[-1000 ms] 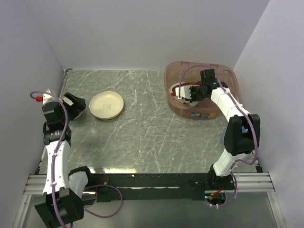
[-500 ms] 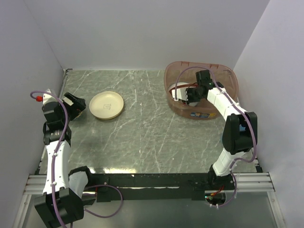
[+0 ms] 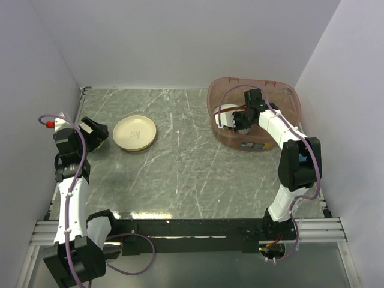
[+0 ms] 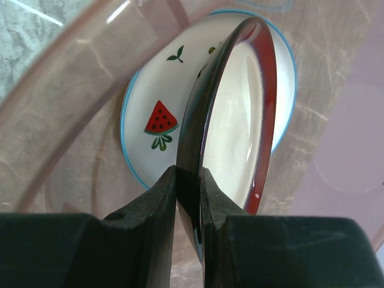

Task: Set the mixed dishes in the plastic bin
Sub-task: Place the plate in the plastic bin.

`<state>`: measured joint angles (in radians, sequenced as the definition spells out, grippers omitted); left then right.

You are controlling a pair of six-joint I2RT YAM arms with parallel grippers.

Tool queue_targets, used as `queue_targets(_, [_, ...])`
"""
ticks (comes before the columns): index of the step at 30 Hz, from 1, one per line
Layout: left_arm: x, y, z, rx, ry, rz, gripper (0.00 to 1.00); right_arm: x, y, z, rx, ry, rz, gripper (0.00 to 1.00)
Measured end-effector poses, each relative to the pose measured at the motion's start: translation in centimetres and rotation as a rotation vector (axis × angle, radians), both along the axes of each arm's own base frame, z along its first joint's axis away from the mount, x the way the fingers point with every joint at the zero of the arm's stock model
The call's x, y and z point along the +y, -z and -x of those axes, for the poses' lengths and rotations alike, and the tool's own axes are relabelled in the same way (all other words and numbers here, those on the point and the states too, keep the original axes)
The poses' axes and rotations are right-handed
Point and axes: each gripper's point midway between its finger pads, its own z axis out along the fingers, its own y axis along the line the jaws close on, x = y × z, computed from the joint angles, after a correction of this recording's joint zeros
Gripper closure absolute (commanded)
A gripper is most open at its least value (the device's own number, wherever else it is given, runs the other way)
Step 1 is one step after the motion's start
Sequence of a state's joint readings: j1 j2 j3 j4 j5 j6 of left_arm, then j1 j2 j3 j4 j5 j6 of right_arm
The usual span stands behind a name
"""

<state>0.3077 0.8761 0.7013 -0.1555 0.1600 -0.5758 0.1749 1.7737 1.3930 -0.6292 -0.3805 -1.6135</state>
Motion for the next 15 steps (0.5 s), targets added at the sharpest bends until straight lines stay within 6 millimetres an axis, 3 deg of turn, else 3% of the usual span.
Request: queue_targets(15, [0.02,0.07,-0.02,0.002,0.000,0.000,0.01,0.06,0.23,-0.54,0.001,0.010,0.019,0.70])
